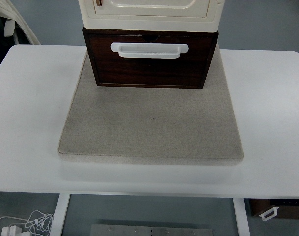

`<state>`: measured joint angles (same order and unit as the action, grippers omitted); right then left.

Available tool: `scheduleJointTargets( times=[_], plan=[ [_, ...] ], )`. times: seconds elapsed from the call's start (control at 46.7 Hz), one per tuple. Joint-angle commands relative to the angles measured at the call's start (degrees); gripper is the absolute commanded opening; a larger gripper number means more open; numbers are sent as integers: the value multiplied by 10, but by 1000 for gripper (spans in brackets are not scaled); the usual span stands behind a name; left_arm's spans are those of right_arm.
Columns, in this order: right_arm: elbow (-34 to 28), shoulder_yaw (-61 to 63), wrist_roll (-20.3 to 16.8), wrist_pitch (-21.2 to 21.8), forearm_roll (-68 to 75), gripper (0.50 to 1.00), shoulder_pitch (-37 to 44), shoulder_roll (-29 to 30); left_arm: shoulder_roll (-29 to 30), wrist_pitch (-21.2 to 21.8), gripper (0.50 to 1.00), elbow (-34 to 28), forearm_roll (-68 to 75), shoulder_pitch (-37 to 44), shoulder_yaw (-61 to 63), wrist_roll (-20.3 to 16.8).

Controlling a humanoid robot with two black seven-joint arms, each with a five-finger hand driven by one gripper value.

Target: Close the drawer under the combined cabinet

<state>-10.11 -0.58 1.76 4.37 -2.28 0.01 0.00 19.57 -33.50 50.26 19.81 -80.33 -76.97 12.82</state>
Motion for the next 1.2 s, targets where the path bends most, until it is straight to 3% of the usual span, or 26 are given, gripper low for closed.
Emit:
scheduleJointTargets(
  times=[0.0,0.3,0.514,0.857,1.179],
  plan=[
    [0,0,0,0,0,952,0,0,17,0,1000,-29,-24,0,-13,-2],
    [0,0,0,0,0,952,0,0,71,41,1000,-190,-53,-24,-6,-33],
    [0,0,0,0,0,952,0,0,72,62,1000,-281,-72,-19,-6,-39],
    [0,0,0,0,0,952,0,0,70,110,1000,-337,-99,64,-6,-47],
    [0,0,0,0,0,952,0,0,61,112,1000,-372,-99,120,19,-46]
  ],
)
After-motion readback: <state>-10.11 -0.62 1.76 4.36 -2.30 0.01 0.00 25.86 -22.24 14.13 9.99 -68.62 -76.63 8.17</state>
